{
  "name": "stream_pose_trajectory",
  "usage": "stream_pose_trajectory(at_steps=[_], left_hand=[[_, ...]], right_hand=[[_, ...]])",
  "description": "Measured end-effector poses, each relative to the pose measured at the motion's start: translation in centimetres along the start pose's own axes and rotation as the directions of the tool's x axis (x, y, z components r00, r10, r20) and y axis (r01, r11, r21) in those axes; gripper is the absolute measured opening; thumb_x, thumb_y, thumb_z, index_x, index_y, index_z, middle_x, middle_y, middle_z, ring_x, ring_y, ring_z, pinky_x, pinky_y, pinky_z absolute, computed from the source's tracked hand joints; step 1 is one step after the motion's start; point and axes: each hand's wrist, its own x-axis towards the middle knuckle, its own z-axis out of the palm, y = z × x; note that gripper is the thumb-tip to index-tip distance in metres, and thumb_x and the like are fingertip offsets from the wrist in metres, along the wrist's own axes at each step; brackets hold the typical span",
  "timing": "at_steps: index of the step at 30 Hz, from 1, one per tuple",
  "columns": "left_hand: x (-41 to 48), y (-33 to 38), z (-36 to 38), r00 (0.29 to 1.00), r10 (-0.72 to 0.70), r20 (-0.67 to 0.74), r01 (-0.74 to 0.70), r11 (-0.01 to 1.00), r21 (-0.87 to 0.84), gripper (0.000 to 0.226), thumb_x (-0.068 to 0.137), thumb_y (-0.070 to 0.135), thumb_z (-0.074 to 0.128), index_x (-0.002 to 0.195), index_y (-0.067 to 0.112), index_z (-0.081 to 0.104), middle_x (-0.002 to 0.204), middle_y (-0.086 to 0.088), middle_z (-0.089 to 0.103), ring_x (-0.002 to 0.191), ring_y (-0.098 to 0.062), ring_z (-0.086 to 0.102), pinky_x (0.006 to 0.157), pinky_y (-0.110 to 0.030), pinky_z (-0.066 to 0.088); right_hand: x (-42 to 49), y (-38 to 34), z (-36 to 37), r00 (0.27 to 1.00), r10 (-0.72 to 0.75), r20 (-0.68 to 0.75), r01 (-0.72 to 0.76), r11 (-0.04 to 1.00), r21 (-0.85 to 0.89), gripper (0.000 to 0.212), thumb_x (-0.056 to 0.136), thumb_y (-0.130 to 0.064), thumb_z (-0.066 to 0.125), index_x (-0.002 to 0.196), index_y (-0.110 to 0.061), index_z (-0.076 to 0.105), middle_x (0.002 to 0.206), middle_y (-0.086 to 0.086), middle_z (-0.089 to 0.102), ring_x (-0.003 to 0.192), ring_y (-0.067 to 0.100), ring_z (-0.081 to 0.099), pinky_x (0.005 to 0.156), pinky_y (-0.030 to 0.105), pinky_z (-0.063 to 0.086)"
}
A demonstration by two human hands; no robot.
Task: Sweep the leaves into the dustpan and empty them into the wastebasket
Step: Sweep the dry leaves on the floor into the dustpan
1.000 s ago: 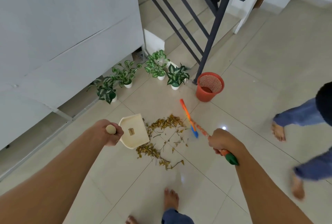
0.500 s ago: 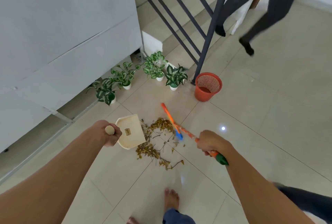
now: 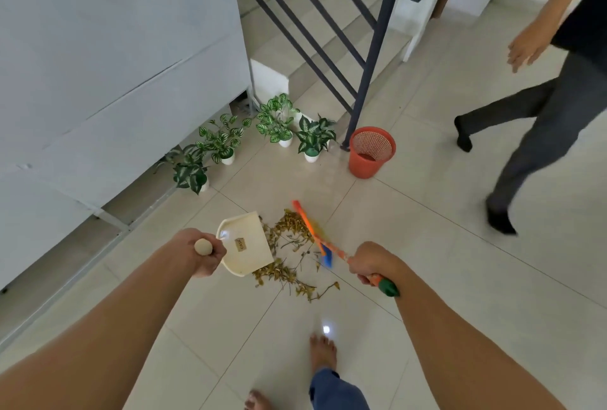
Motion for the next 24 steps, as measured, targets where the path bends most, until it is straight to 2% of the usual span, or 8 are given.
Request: stream_pose_trajectory(at_steps=[3,7,9,11,15,16,20,24], left_hand=[[0.5,0.4,-1.4,1.0,-0.015,-0.002,0.015,1.0,0.009,0.017,0.088,-0.007,0.043,0.082,0.007,0.05,0.067,-0.003,0.042,0.041,-0.01,0.035,0.032,-0.012,0.036],[0.9,1.1,-3.6,1.0,-0.02,0.006,0.02,1.0,0.012,0.016,0.089,-0.006,0.043,0.083,0.007,0.049,0.065,-0.003,0.042,0.044,-0.008,0.035,0.032,-0.012,0.036],[1.0,1.3,-4.9,1.0,-0.024,0.013,0.024,1.0,0.014,0.017,0.09,-0.006,0.043,0.082,0.008,0.049,0.065,-0.003,0.042,0.043,-0.009,0.035,0.032,-0.012,0.036],[1.0,1.5,-6.2,1.0,-0.021,0.015,0.02,1.0,0.023,0.018,0.09,-0.006,0.043,0.081,0.008,0.049,0.065,-0.002,0.042,0.043,-0.009,0.035,0.032,-0.012,0.036],[1.3,1.8,-7.9,1.0,-0.016,0.01,0.015,0.999,0.028,0.018,0.093,-0.005,0.043,0.083,0.009,0.048,0.065,-0.002,0.042,0.044,-0.008,0.035,0.032,-0.011,0.035],[1.4,1.9,-8.3,1.0,-0.019,0.006,0.019,0.999,0.033,0.018,0.092,-0.005,0.042,0.083,0.009,0.048,0.065,-0.002,0.042,0.044,-0.008,0.035,0.032,-0.011,0.035],[2.1,2.4,-9.2,1.0,-0.017,-0.007,0.017,1.0,0.021,0.017,0.092,-0.005,0.042,0.082,0.007,0.048,0.066,-0.004,0.042,0.041,-0.008,0.035,0.033,-0.011,0.036],[2.2,2.5,-9.8,1.0,-0.008,-0.011,0.008,0.999,0.042,0.018,0.094,-0.003,0.044,0.079,0.007,0.047,0.066,-0.004,0.041,0.032,-0.01,0.032,0.033,-0.012,0.035]], right_hand=[[-0.8,1.1,1.5,0.999,0.001,-0.034,0.001,0.997,0.082,0.017,0.085,-0.008,0.052,0.085,0.002,0.065,0.058,0.009,0.064,0.053,0.022,0.06,0.051,0.027,0.047],[-2.4,1.4,4.0,0.989,0.046,-0.142,-0.029,0.993,0.114,0.016,0.089,-0.008,0.045,0.1,-0.004,0.056,0.065,0.006,0.064,0.05,0.014,0.062,0.051,0.025,0.051],[-2.8,1.2,5.4,0.984,0.051,-0.173,-0.036,0.995,0.09,0.01,0.091,-0.008,0.044,0.087,-0.006,0.053,0.064,0.003,0.062,0.06,0.017,0.065,0.068,0.03,0.056],[-2.7,0.8,6.8,0.983,0.069,-0.168,-0.049,0.992,0.117,0.02,0.092,-0.007,0.044,0.073,-0.009,0.048,0.062,0.003,0.06,0.064,0.018,0.064,0.076,0.032,0.056],[-2.7,1.0,9.0,0.991,0.113,-0.066,-0.096,0.971,0.217,0.017,0.091,-0.005,0.047,0.077,0.0,0.054,0.04,0.003,0.057,0.032,0.011,0.054,0.041,0.016,0.041],[-2.8,1.3,9.4,0.993,0.108,-0.044,-0.096,0.972,0.215,0.015,0.09,-0.005,0.049,0.077,0.001,0.055,0.039,0.004,0.057,0.031,0.012,0.053,0.038,0.016,0.039],[-4.1,1.8,10.6,0.995,0.077,-0.063,-0.057,0.959,0.276,0.02,0.089,-0.009,0.052,0.105,0.001,0.059,0.072,0.011,0.062,0.045,0.014,0.056,0.042,0.022,0.044],[-5.7,1.8,11.7,0.984,0.099,-0.15,-0.068,0.978,0.195,0.011,0.089,-0.009,0.046,0.097,-0.006,0.054,0.073,0.006,0.062,0.045,0.012,0.059,0.044,0.022,0.045]])
